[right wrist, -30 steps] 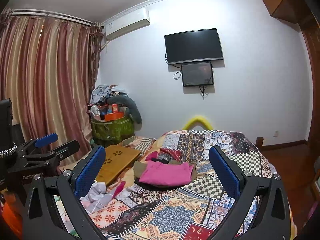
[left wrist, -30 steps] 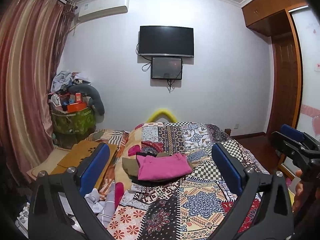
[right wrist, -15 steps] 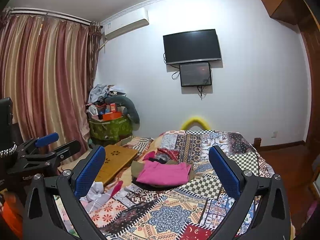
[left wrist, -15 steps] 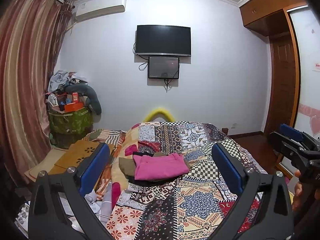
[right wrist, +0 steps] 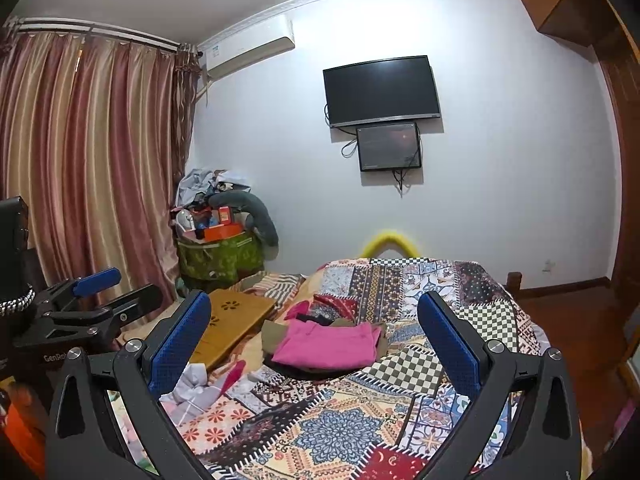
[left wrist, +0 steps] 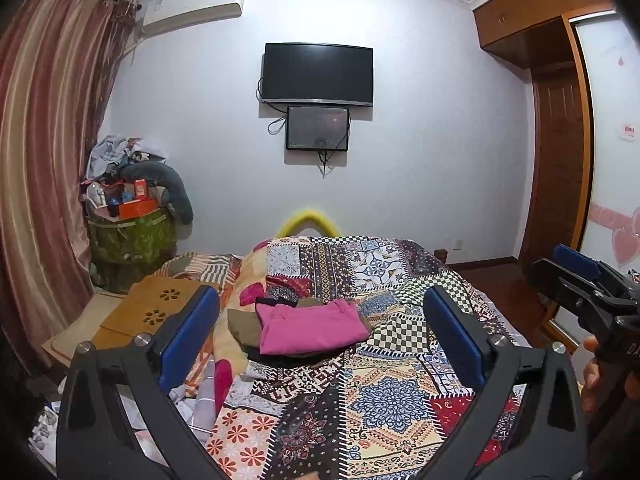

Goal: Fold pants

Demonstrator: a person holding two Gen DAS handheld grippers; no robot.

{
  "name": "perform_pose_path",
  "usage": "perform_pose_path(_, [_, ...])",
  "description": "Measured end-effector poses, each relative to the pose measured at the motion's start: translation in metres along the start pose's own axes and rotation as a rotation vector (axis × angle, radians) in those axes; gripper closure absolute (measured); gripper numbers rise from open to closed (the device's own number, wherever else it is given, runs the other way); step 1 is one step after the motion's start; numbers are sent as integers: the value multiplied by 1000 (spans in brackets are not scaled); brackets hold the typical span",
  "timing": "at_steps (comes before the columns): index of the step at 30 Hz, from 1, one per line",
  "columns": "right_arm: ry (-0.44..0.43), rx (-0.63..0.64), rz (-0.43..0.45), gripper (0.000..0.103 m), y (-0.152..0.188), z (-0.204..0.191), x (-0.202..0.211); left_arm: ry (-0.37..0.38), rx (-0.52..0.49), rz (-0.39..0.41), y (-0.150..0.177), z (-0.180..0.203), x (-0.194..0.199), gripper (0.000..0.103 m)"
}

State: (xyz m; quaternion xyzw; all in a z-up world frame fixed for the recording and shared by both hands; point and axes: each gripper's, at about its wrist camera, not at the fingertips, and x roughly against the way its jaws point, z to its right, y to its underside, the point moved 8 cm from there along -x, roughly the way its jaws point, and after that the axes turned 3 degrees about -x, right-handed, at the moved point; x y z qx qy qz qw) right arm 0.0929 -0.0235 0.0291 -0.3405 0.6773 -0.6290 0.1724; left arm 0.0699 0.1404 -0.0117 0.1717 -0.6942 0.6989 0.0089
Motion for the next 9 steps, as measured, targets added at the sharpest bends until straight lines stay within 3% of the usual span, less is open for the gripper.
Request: perform_pose_path(9, [2, -9, -3, 0, 1, 3, 0, 6, 0, -13, 2, 0, -7, 0])
